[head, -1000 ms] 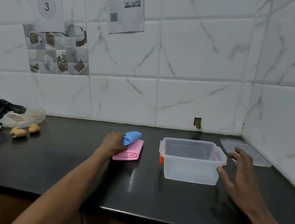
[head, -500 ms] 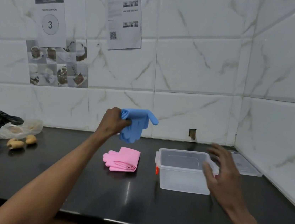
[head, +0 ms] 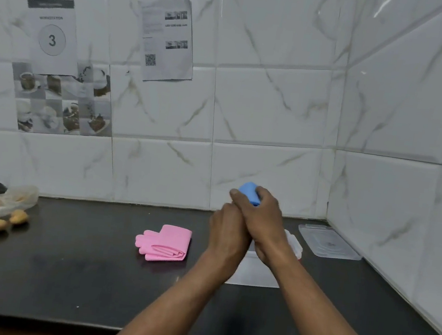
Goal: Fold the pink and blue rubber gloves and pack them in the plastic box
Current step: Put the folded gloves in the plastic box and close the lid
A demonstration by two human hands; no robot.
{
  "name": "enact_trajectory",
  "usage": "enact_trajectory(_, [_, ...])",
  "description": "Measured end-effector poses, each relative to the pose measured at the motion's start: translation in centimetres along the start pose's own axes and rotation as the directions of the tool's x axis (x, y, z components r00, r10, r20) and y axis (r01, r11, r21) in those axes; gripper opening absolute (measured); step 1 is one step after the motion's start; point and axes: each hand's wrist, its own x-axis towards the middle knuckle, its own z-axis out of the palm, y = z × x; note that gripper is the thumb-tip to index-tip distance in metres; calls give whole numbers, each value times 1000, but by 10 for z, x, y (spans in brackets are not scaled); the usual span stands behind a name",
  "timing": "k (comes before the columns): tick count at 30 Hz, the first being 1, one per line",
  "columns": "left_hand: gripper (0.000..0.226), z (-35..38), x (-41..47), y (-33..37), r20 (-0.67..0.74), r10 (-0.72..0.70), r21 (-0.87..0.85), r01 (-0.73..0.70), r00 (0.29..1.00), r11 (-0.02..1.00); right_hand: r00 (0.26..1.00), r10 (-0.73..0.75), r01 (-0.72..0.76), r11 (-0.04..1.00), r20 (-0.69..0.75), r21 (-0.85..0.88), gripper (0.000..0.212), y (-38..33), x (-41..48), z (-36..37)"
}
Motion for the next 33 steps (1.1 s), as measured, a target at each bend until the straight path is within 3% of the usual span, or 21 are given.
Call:
enact_trajectory(2, [30, 2, -4, 3, 126, 59, 57, -66, 990, 996, 998, 33, -32, 999, -54, 23, 42, 6, 9, -17])
enact_trajectory(5, [97, 7, -8, 0, 390, 71, -10, -73, 918, 997, 998, 32, -34, 999, -54, -36, 51, 11, 21, -42])
enact_trajectory(6, [108, 4, -6, -2, 430, 76, -34, -68, 900, 997, 999, 3, -7, 998, -47, -66, 50, 12, 25, -48])
enact_trajectory(7, [108, 0, -1, -7, 399, 80, -56, -63, 913, 996, 1000, -15, 13, 997, -28, -77, 49, 12, 29, -55])
enact_trajectory(9, [95, -14, 19, -23, 179, 68, -146, -42, 982, 988, 999, -13, 14, 999, 37, -30, 44, 11, 35, -69])
enact_trajectory(11, [99, -29, 42, -40, 99, 70, -352, -31, 993, 936, 992, 1, -8, 998, 127, 61, 37, 9, 39, -82])
enact_trajectory(14, [106, -39, 60, -52, 350, 173, -640, 100, 921, 762, 960, -3, -42, 987, 279, 154, 32, 5, 40, -92])
enact_trajectory(17, [85, -30, 61, -59, 480, 260, -740, 228, 838, 632, 935, 9, -77, 981, 353, 179, 32, 3, 39, -90])
enact_trajectory(21, [55, -9, 51, -72, 576, 208, -780, 456, 791, 428, 942, 52, -141, 958, 332, 249, 36, 8, 42, -89])
enact_trajectory(27, [30, 11, 59, -59, 510, -78, -794, 504, 857, 339, 974, 209, -221, 957, 82, 186, 42, 19, 59, -73])
enact_trajectory(30, [30, 20, 73, -52, 463, -189, -817, 499, 866, 288, 954, 252, -259, 966, 166, 24, 41, 23, 65, -70])
enact_trajectory(33, [28, 32, 78, -51, 467, -231, -793, 520, 853, 316, 967, 212, -207, 977, 142, -51, 20, 32, 75, -68])
